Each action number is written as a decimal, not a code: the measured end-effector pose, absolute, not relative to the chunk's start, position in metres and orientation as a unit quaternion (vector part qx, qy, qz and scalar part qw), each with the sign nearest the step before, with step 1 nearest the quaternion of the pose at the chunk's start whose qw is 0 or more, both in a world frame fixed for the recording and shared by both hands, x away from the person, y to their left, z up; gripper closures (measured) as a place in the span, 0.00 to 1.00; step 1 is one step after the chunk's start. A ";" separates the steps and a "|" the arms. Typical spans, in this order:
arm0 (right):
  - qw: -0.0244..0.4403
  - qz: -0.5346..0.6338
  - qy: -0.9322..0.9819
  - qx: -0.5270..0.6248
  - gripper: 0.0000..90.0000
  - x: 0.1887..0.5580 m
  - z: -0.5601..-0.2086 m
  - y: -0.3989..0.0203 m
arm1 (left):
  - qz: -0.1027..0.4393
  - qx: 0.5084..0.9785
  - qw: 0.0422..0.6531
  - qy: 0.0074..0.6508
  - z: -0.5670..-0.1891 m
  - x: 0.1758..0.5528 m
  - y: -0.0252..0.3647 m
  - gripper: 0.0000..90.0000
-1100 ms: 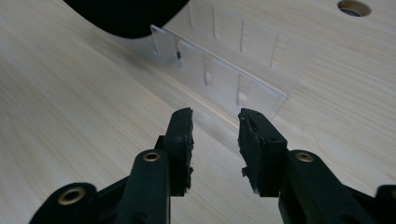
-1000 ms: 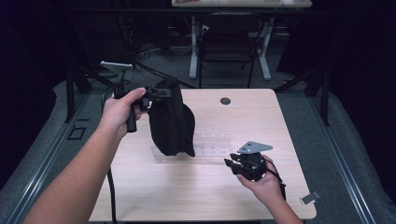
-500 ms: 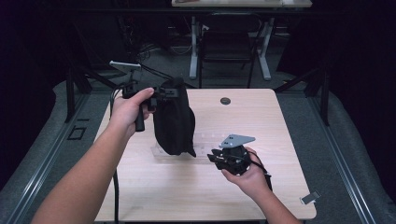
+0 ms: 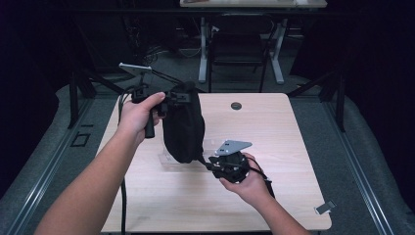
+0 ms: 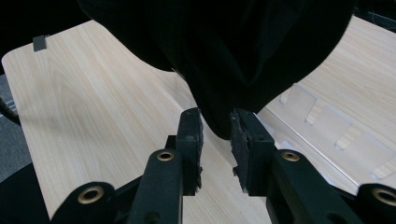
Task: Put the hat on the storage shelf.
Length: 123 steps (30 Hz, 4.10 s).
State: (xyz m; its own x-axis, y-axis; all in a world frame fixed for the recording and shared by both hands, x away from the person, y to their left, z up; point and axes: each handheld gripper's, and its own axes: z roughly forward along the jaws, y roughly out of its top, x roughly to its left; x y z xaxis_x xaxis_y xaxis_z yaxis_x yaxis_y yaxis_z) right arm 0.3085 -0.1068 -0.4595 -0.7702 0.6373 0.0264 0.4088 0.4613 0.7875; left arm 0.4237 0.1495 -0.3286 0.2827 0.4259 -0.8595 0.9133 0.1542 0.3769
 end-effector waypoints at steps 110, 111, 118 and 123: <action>0.205 0.360 0.839 0.354 0.71 0.292 -0.492 -0.161 | -0.036 0.663 0.419 0.619 -0.405 0.389 0.266 0.54; 0.209 0.356 0.839 0.354 0.70 0.291 -0.492 -0.163 | -0.033 0.666 0.419 0.616 -0.407 0.388 0.267 0.54; 0.223 0.348 0.837 0.360 0.64 0.284 -0.497 -0.178 | -0.010 0.679 0.408 0.610 -0.417 0.379 0.269 0.54; 0.227 0.350 0.831 0.369 0.61 0.280 -0.500 -0.190 | 0.007 0.688 0.407 0.601 -0.429 0.371 0.271 0.53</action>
